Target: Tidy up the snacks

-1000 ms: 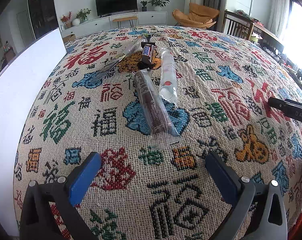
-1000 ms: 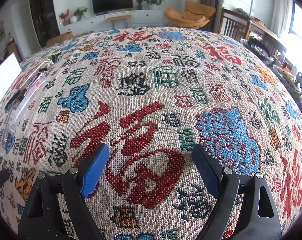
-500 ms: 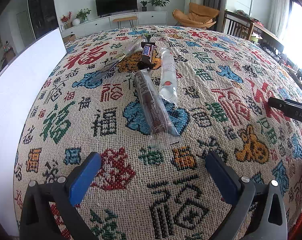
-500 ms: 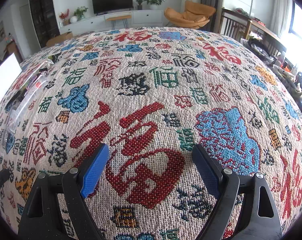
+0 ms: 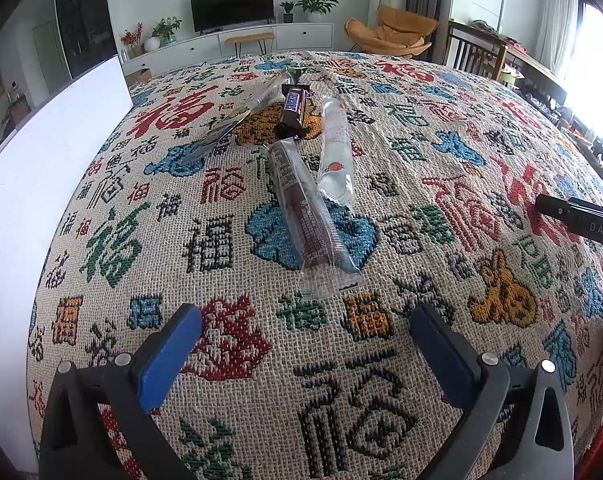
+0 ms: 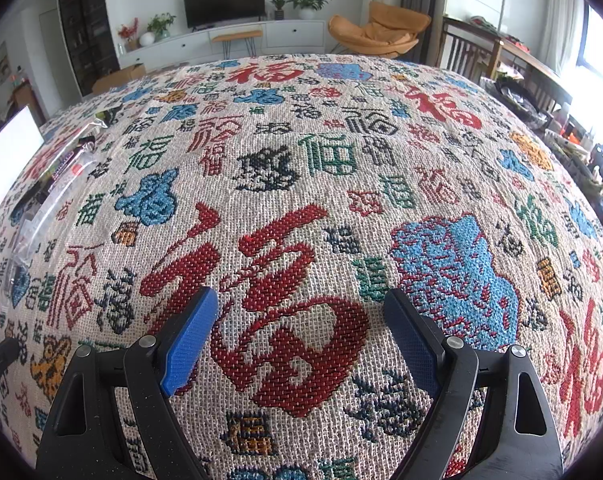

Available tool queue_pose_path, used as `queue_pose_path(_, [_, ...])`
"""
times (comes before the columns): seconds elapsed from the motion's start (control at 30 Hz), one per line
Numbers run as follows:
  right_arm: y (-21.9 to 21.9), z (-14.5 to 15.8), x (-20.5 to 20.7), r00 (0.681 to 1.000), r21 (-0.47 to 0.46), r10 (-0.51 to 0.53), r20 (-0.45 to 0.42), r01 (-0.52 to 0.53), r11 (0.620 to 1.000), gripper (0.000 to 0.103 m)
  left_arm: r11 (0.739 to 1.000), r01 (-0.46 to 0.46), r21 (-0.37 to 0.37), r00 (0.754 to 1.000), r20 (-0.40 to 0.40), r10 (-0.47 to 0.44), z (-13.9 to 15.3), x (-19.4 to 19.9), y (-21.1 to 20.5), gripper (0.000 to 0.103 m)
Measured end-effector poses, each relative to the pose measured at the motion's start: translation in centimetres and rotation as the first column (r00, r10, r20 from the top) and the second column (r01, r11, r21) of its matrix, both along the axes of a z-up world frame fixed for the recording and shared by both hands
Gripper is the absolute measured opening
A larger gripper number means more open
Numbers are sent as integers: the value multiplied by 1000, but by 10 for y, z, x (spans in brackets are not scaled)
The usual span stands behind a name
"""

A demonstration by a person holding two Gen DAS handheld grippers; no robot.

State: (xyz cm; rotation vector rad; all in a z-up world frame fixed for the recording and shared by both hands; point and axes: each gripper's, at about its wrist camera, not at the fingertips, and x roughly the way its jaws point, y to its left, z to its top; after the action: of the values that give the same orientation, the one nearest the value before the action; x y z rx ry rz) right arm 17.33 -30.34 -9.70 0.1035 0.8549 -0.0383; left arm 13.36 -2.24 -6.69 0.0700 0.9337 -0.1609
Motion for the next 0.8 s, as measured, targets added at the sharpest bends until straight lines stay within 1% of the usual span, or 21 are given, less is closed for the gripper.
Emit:
queue_pose_path(0.4, [0,0,0,1000,0,0,0,0,1000,87,1000,4,-4,1000,-3,-4,0,0,0,103])
queue_pose_path(0.5, [0,0,0,1000,0,0,0,0,1000,87,998,71,3,997,-32,-70,1,0,4,103])
queue_pose_path(0.53, [0,0,0,1000,0,0,0,0,1000,87,996,85,7,996,-29,-85,1,-1,7,103])
queue_pose_path(0.6, [0,0,0,1000,0,0,0,0,1000,87,994,107,-12,994,-14,-107,1,-3,15,103])
queue_pose_path(0.67, [0,0,1,1000,1,0,0,0,1000,87,994,110,-21,994,-3,-110,0,-4,18,103])
queue_pose_path(0.73, [0,0,1,1000,1,0,-1,0,1000,88,994,110,-1,994,1,-110,-1,-5,15,103])
queue_pose_path(0.8, [0,-1,0,1000,0,1,-1,-1,1000,88,994,111,-3,994,1,-111,-1,-4,14,103])
